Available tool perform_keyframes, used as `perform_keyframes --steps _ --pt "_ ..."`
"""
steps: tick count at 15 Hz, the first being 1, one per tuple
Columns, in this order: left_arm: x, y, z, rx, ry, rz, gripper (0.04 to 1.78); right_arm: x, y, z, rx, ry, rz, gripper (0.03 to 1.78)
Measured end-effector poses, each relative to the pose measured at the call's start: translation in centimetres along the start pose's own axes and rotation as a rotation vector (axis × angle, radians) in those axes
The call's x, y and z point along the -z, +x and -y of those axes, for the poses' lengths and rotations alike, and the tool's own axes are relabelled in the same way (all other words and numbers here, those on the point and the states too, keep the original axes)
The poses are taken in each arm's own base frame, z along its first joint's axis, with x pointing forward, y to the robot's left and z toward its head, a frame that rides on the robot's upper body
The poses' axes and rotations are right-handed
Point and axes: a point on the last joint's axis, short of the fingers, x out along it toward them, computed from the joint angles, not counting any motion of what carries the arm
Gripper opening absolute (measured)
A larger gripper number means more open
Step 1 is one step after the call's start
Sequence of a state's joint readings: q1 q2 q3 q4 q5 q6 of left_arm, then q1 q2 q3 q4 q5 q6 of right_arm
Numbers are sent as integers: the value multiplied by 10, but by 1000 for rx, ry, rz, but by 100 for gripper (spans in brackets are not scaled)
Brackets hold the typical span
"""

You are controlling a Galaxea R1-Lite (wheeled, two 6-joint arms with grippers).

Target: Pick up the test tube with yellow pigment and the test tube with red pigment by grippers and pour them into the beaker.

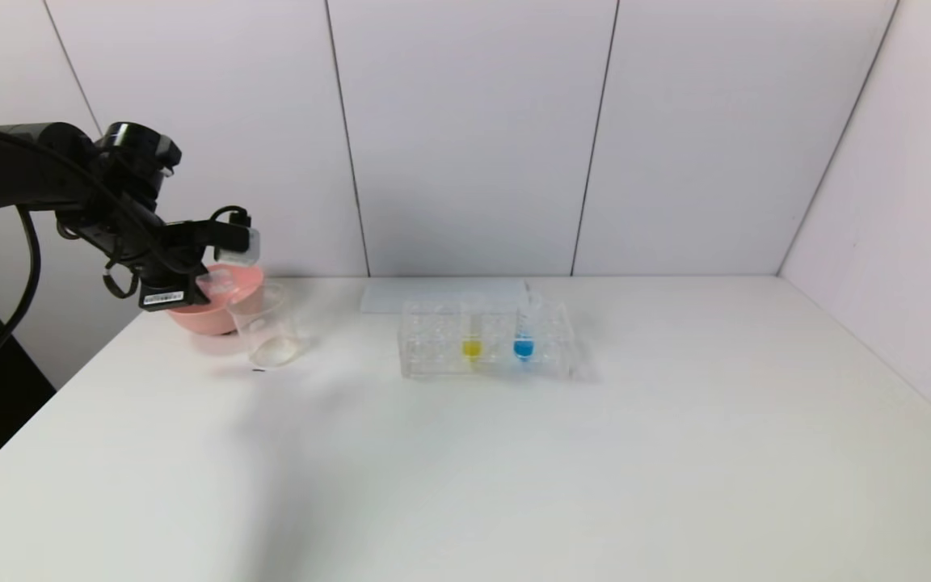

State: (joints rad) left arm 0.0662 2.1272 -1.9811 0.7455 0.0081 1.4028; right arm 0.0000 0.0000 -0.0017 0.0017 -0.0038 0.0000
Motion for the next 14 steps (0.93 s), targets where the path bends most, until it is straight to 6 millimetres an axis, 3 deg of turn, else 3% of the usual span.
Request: perform_keyframes --steps 14 --pt "-16 4 3 -16 36 -92 44 0 0 0 0 0 0 170"
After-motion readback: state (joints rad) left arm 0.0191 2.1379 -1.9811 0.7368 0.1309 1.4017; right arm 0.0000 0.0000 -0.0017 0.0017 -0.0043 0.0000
